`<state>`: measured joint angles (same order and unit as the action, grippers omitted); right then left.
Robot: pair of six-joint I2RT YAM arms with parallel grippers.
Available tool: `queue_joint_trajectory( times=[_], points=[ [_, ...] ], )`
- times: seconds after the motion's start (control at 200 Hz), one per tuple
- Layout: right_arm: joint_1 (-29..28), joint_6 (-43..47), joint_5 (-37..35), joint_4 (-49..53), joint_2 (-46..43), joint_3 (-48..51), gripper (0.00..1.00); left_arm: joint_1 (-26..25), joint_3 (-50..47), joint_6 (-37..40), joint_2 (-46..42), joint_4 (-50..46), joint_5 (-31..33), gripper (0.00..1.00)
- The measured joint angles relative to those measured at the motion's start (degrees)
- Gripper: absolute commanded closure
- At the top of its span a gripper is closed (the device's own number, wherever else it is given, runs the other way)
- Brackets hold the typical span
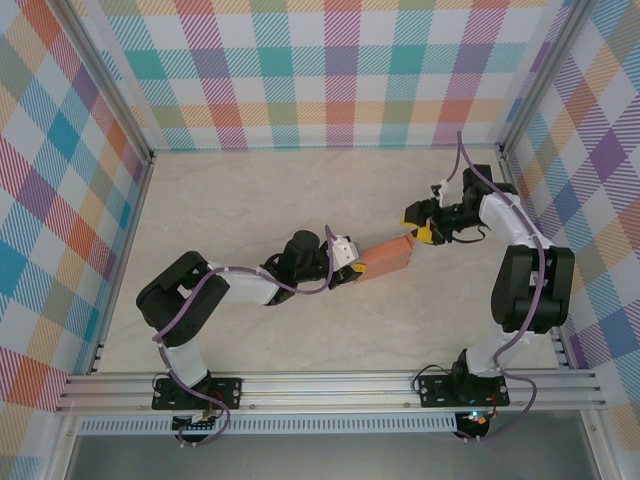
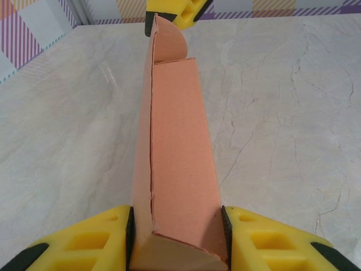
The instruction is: Fold the paper box
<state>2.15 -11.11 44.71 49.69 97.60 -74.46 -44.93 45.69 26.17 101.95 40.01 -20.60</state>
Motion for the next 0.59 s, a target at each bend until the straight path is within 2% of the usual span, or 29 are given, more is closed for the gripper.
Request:
queue_joint_trajectory(
  times=[0.345, 0.595],
  points=[
    [0.07, 0.74, 0.50, 3.87, 1.49, -2.14, 0.31, 0.00, 0.81, 0.83, 0.00, -1.57, -0.39, 0.68],
    [0.11, 1.33, 0.59, 5.97, 2.01, -3.63, 0.32, 0.00, 1.09, 1.62, 0.00, -2.36, -0.81, 0.68]
  ],
)
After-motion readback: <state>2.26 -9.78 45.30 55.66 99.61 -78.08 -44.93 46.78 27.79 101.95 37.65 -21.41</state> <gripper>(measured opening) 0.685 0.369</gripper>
